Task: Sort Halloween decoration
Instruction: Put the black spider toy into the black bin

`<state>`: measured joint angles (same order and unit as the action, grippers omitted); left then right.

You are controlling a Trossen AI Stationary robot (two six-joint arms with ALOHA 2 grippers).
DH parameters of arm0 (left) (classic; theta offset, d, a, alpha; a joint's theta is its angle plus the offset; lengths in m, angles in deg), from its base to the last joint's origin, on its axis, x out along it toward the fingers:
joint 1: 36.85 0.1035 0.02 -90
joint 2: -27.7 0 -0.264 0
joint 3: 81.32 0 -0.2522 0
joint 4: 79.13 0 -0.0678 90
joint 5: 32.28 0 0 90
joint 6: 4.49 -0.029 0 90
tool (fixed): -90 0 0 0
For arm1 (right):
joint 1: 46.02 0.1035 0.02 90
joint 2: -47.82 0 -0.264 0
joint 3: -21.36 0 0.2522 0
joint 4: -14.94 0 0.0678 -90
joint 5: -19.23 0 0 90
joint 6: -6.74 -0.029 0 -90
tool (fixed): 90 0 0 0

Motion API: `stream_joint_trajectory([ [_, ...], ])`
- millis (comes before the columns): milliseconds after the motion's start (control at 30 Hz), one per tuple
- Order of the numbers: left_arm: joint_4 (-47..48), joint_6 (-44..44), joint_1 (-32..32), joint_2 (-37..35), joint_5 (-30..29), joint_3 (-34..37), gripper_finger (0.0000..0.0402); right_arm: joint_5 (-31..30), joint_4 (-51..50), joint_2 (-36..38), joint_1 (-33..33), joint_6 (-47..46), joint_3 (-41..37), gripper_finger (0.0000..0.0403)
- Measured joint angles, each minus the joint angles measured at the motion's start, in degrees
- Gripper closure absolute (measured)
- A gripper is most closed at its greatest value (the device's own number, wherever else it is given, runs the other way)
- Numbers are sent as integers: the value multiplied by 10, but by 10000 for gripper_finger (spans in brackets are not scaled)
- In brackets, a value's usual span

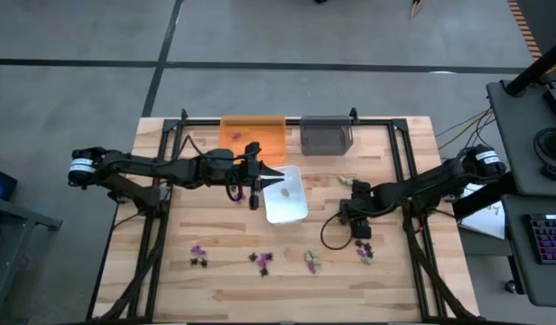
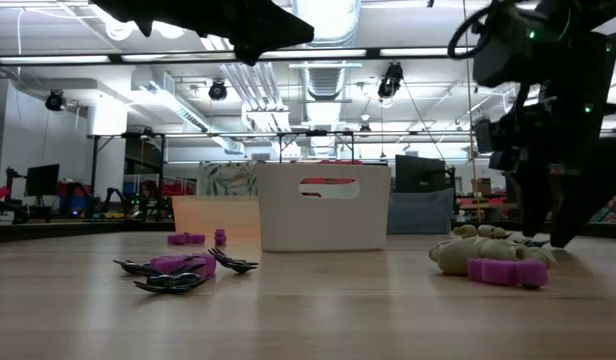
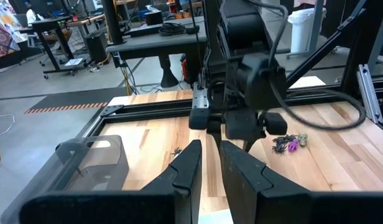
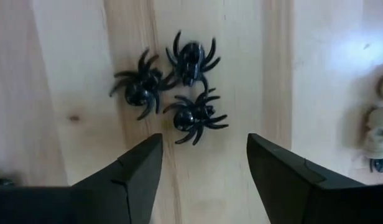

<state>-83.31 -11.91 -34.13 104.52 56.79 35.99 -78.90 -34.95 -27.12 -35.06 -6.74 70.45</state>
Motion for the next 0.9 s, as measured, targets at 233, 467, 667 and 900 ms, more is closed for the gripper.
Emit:
stream_joint_trajectory([
  [233, 0, 0, 0, 0, 0, 0, 361, 0, 8, -29, 0, 12, 2, 179],
  [467, -3, 0, 0, 0, 0, 0, 361, 0, 16, -26, -1, 32, 1, 179],
  [667, -3, 0, 0, 0, 0, 0, 361, -4, 23, -27, -2, 46, 1, 179],
  [900, -5, 0, 0, 0, 0, 0, 361, -6, 31, -28, -2, 70, 0, 179],
])
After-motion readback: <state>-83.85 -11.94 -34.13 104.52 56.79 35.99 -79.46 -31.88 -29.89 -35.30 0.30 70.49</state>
